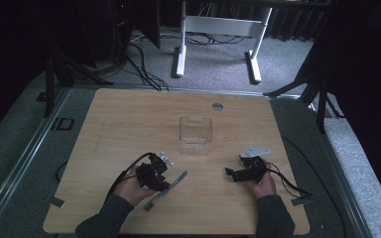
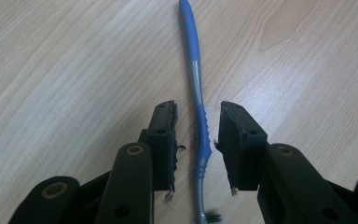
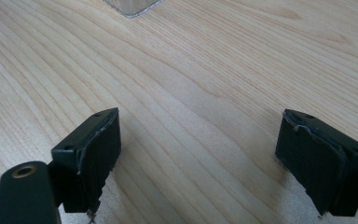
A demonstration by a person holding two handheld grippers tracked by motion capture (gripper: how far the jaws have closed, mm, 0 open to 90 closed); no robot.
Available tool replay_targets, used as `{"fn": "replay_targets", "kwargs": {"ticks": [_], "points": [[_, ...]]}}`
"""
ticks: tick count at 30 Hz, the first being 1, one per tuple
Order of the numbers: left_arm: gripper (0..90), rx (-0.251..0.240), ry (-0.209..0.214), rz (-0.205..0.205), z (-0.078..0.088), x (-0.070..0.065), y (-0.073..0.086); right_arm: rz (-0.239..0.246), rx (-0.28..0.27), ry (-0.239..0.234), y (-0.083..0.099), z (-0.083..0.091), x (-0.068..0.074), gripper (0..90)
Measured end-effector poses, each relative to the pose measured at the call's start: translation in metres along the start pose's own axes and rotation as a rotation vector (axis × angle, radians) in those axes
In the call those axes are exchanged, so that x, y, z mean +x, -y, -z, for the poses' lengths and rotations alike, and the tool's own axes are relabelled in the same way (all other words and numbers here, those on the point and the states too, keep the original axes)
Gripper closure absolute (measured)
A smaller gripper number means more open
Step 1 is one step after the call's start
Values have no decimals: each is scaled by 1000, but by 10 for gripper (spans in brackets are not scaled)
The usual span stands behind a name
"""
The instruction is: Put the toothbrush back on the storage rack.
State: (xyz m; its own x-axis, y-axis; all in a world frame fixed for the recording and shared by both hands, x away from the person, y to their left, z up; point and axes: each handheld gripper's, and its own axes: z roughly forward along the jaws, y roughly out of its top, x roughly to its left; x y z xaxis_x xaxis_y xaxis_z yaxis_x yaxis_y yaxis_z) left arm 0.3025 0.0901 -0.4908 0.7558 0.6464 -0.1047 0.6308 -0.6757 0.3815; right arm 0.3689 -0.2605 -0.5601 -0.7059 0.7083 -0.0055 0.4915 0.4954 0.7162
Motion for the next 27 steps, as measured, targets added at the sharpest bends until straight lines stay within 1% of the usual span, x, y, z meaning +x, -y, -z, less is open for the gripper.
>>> {"fn": "replay_targets", "kwargs": {"ticks": [10,11,16,24,27], "points": [[682,48,7,0,-6,-4,-6,0,0,0,0,0,0,134],[681,51,9,6,-7,-5,-7,0,0,0,0,0,0,134],[676,66,14,9,-9,-5,-9,0,0,0,0,0,0,134],[686,113,15,0,-15,-8,-13,0,0,0,0,0,0,134],[691,123,17,9,-17,-8,-15,0,0,0,0,0,0,134]]}}
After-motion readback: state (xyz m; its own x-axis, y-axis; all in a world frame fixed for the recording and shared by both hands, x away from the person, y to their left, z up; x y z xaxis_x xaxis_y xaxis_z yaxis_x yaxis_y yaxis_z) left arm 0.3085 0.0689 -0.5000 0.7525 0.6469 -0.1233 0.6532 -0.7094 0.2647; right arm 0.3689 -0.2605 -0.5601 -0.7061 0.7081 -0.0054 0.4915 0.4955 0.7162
